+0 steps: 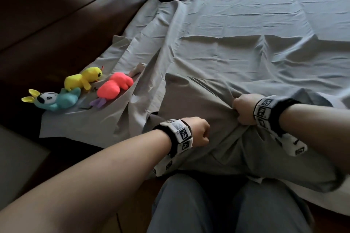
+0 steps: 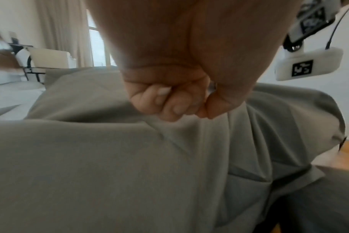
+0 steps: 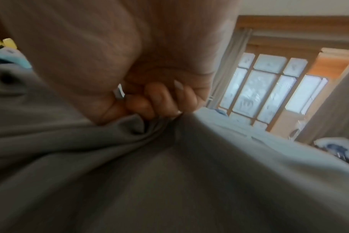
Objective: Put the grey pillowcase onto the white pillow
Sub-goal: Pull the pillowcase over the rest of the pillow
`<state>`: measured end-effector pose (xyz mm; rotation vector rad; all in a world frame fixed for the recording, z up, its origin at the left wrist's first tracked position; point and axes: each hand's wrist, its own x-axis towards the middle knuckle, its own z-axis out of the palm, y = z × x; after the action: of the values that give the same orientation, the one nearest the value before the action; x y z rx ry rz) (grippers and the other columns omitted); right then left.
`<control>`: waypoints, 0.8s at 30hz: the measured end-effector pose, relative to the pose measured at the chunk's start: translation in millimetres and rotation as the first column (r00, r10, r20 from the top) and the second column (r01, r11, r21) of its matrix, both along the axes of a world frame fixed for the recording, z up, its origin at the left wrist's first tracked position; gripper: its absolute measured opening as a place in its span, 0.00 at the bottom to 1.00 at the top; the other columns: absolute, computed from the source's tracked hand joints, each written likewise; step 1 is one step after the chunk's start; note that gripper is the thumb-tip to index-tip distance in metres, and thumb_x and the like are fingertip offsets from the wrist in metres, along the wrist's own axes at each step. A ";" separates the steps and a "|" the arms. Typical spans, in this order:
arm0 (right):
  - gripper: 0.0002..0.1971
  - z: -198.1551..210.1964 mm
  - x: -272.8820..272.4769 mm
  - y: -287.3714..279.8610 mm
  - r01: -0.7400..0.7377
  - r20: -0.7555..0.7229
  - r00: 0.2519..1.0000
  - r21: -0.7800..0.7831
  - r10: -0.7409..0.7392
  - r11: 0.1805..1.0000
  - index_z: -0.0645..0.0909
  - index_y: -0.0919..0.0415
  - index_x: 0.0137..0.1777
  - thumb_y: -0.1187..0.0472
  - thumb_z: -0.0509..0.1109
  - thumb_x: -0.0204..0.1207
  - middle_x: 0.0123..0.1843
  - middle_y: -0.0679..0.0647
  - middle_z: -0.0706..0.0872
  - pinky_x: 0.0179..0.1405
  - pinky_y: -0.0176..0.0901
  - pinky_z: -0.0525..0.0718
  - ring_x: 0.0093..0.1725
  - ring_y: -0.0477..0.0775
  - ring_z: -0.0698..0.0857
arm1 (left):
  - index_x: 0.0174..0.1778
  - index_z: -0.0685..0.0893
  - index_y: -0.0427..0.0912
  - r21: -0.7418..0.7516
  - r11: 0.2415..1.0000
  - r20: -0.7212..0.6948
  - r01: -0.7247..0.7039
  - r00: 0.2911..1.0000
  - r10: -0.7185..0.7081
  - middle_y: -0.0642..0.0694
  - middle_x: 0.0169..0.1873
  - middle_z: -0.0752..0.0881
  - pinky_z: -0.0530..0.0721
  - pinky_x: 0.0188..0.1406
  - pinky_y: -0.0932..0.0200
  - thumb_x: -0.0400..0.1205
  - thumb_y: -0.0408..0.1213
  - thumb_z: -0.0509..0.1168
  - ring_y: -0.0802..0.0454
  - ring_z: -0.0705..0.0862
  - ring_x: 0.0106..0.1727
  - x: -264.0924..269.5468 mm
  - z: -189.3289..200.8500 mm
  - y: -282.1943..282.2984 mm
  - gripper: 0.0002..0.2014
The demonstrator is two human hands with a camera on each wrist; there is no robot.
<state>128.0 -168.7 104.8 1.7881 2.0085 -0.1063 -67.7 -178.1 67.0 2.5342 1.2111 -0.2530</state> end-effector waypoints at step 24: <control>0.12 2.5 8.7 133.0 0.191 -0.026 0.981 0.162 -0.190 0.968 0.82 0.65 0.52 0.57 0.64 0.77 0.52 0.61 0.85 0.46 0.45 0.80 0.53 0.64 0.85 | 0.50 0.73 0.44 0.207 0.925 0.240 -0.318 0.933 0.267 0.41 0.46 0.87 0.80 0.43 0.51 0.80 0.51 0.59 0.37 0.85 0.48 -7.1 -37.7 85.7 0.13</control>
<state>136.7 -35.7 107.3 2.0859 1.8952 -0.0091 -74.8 -92.4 29.3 2.4473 1.5938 0.2418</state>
